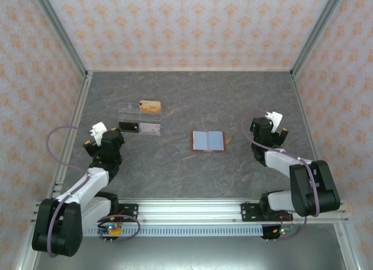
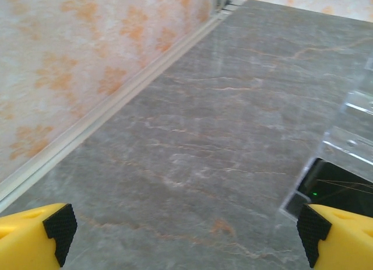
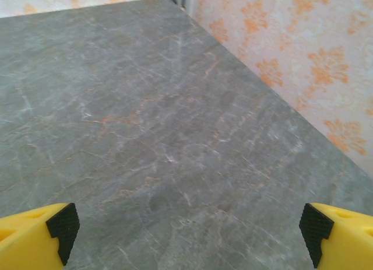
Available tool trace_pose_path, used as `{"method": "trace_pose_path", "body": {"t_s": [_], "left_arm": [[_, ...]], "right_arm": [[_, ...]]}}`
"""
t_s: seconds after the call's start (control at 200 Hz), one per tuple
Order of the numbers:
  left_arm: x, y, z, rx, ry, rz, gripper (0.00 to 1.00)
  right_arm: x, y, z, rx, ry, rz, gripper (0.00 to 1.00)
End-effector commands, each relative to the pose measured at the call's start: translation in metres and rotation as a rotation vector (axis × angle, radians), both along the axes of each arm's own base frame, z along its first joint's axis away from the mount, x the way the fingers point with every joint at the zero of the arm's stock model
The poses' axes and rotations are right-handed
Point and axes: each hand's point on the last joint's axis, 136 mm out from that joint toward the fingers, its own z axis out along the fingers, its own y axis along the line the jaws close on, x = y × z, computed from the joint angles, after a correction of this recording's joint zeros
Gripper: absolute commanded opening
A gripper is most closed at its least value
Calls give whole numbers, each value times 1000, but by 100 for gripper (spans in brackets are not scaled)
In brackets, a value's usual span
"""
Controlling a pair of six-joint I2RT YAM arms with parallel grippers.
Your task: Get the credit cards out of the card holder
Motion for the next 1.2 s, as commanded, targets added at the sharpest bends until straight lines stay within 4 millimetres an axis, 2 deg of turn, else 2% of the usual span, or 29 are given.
{"method": "trace_pose_path", "body": {"t_s": [0.0, 0.115, 0.27, 0.55, 0.731, 0.846, 1.196], "left_arm": [[27, -15, 23, 19, -139, -125, 100], [40, -25, 21, 25, -156, -193, 100], [53, -21, 22, 67, -163, -179, 100], [77, -29, 3, 52, -110, -226, 100], [81, -31, -1, 49, -91, -234, 100], [90, -34, -12, 48, -30, -252, 100], [91, -35, -11, 61, -37, -247, 100]], "right_arm": [[16, 12, 18, -2, -116, 109, 99], [21, 12, 14, 55, -142, 157, 99], [27, 13, 3, 101, -148, 188, 99], [37, 21, -12, 103, -106, 238, 99], [40, 22, -15, 104, -90, 242, 99], [41, 21, -17, 107, -81, 234, 99], [41, 21, -17, 108, -80, 233, 99]]}}
